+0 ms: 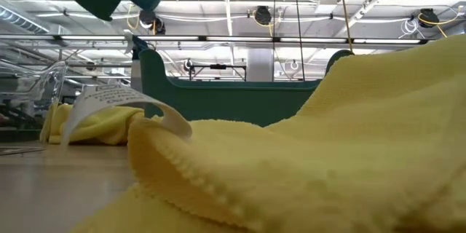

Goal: Sort microfiber towel by color & place in baskets
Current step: Put the blue microfiber towel into the blue bin

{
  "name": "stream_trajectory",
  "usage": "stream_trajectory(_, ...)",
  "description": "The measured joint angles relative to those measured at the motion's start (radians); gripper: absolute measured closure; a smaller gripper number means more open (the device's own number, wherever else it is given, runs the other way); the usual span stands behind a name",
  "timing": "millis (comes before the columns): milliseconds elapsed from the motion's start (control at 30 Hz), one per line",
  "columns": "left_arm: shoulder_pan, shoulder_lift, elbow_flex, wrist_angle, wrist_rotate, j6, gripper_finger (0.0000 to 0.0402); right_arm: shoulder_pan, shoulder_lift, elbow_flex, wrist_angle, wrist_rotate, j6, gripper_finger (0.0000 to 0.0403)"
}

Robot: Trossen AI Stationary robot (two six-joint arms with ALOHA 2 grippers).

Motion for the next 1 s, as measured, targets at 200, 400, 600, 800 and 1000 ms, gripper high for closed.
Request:
stream_trajectory(200, 0.001, -0.003, 0.000, -0.002, -0.008, 0.001, 0.0383, -0.125, -0.008, -0.001, -0.098, -0.156, -0.111, 0.0245)
stream_trajectory(400, -0.011, -0.012, 0.000, -0.011, -0.019, 0.001, 0.0383, -0.223, -0.008, -0.006, 0.110, -0.483, -0.368, 0.0245)
stream_trajectory(600, -0.038, -0.049, 0.000, -0.053, -0.072, 0.001, 0.0383, -0.216, -0.008, -0.047, 0.569, -0.602, -0.614, 0.0245)
stream_trajectory(800, -0.082, -0.068, 0.000, -0.067, -0.077, 0.001, 0.0383, -0.202, -0.008, -0.112, 0.801, -0.593, -0.663, 0.0245)
stream_trajectory(1000, -0.107, -0.069, 0.000, -0.064, -0.083, 0.010, 0.0383, -0.188, -0.006, -0.255, 1.121, -0.526, -0.705, 0.0245)
